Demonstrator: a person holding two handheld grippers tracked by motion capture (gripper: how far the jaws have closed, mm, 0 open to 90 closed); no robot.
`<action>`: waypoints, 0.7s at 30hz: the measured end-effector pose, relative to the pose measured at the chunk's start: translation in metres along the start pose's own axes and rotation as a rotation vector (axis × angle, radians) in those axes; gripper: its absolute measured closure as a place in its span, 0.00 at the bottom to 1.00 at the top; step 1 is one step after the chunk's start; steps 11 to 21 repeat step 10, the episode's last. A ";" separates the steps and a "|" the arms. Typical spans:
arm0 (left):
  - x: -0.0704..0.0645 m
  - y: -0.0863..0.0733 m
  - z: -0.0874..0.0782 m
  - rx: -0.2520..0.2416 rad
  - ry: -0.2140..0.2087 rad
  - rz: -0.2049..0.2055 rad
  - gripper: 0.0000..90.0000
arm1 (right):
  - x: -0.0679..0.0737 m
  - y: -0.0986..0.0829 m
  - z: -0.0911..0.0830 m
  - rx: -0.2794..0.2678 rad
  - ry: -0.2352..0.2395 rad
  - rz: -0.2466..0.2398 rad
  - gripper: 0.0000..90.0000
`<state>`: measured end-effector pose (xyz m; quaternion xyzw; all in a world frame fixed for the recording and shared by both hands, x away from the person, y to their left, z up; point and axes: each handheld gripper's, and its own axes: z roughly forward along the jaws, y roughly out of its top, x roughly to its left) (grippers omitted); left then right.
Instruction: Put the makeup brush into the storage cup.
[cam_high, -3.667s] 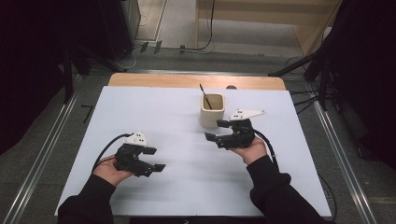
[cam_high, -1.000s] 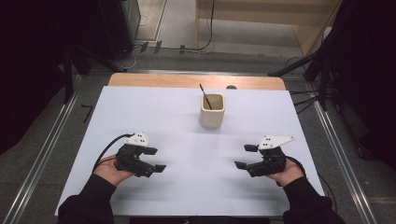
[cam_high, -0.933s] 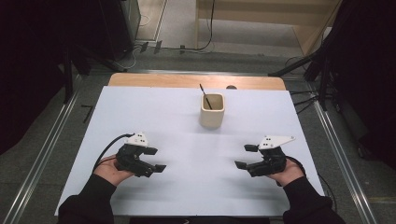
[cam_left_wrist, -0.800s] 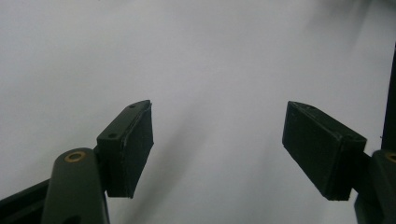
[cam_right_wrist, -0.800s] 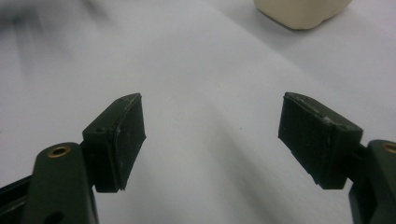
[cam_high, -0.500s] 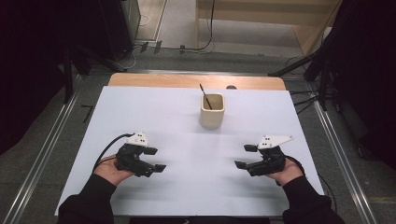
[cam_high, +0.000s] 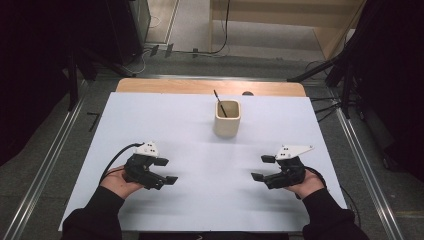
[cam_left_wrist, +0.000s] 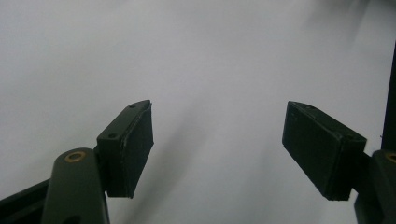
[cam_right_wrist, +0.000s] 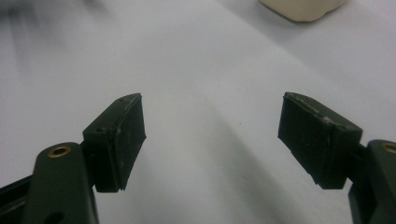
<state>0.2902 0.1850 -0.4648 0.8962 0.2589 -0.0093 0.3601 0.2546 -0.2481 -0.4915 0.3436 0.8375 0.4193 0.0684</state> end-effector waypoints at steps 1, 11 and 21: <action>0.000 0.000 0.000 -0.001 -0.002 0.000 0.29 | 0.000 0.000 0.000 0.002 0.001 0.000 0.27; 0.000 0.000 0.000 -0.001 -0.002 -0.002 0.29 | 0.000 0.000 0.001 0.011 0.006 -0.007 0.27; 0.000 0.000 0.000 -0.001 -0.002 -0.002 0.29 | 0.000 0.000 0.001 0.011 0.006 -0.007 0.27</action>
